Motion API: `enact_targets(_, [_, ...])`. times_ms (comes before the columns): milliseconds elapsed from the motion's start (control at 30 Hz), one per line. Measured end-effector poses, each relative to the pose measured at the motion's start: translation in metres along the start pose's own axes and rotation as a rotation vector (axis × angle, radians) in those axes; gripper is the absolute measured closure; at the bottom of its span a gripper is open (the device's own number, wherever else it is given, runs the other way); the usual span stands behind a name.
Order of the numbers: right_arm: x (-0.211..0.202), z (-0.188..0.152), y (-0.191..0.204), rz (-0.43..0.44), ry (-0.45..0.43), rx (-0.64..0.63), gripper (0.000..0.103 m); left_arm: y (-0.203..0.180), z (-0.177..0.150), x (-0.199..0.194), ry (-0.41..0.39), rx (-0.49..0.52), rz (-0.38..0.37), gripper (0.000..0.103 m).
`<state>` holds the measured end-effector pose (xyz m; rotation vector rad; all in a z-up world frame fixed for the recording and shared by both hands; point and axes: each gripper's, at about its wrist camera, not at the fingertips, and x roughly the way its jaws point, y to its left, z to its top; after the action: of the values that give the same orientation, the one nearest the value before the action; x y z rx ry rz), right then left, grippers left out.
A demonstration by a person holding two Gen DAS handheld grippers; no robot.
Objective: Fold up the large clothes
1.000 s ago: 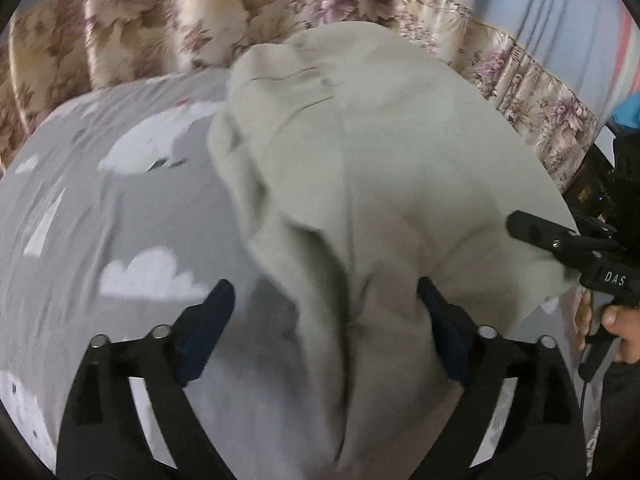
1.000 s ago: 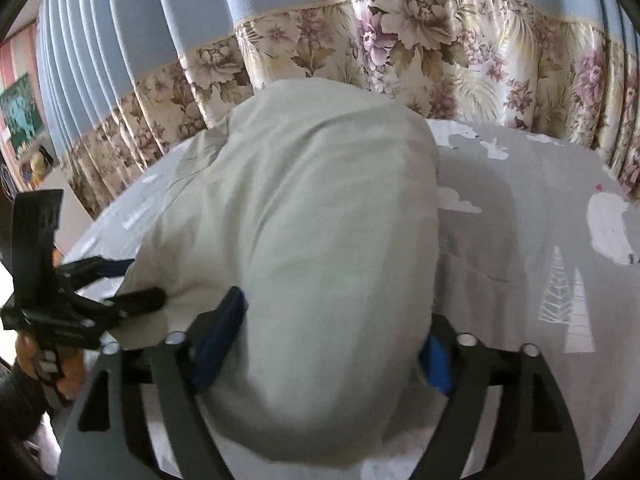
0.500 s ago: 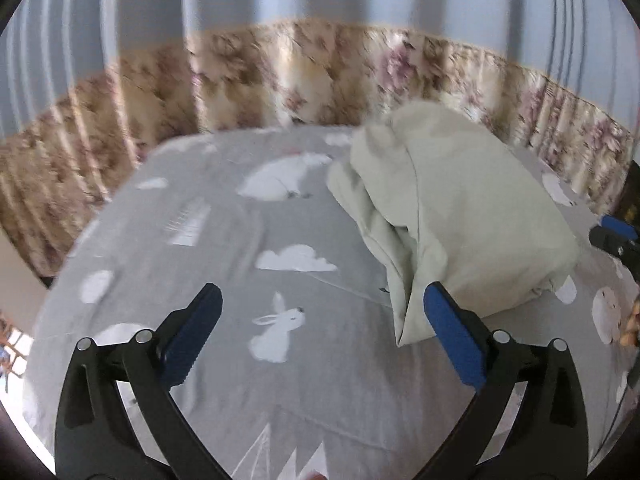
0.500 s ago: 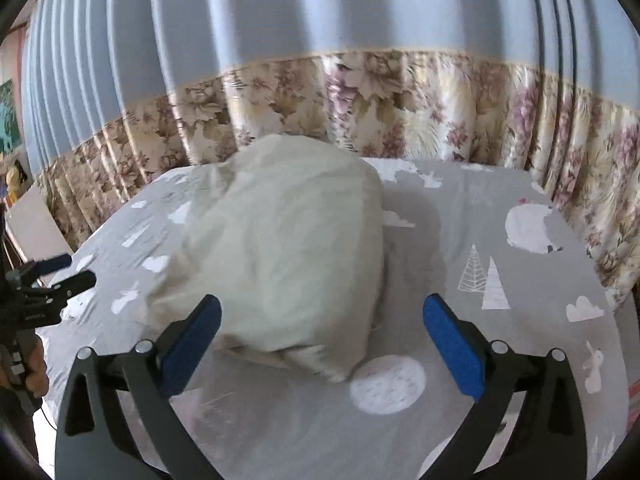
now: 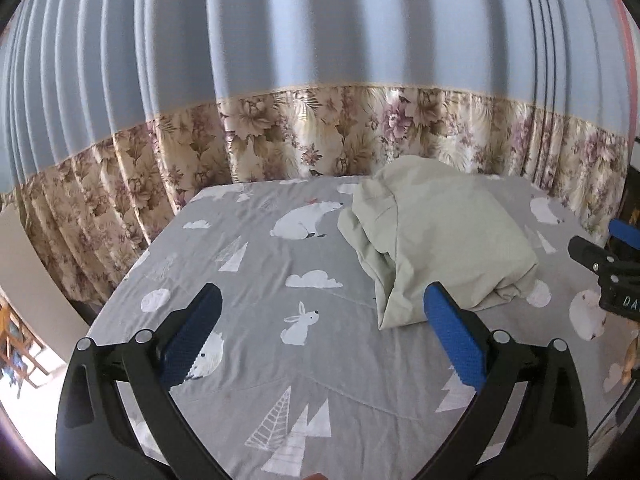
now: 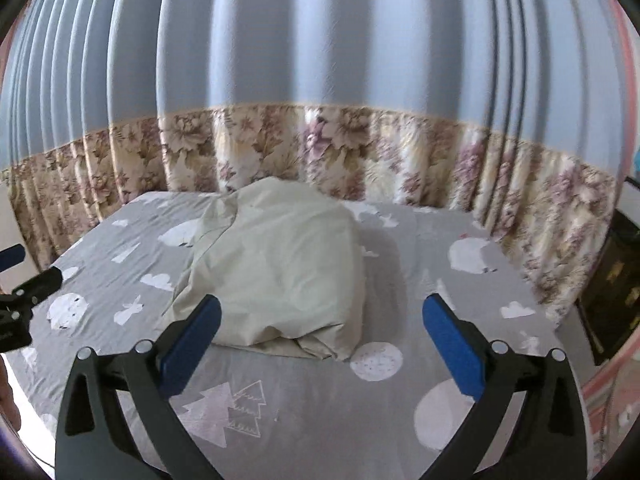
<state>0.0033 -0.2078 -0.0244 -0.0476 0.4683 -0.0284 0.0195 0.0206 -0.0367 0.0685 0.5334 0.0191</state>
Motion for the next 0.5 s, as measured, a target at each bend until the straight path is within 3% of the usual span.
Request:
enact_targets(100, [-0.013, -0.001, 0.003, -0.032, -0.031, 0.002, 0.002, 0.002, 0.0, -0.007, -0.01, -0.016, 0.018, 0.003])
enact_targets(267, [-0.029, -0.003, 0.009, -0.076, -0.051, -0.002, 0.002, 0.003, 0.0, -0.016, -0.002, -0.038, -0.019, 0.003])
enact_targets(500, [-0.042, -0.004, 0.018, -0.133, -0.062, -0.011, 0.002, 0.002, 0.002, -0.031, -0.051, -0.056, 0.013, 0.003])
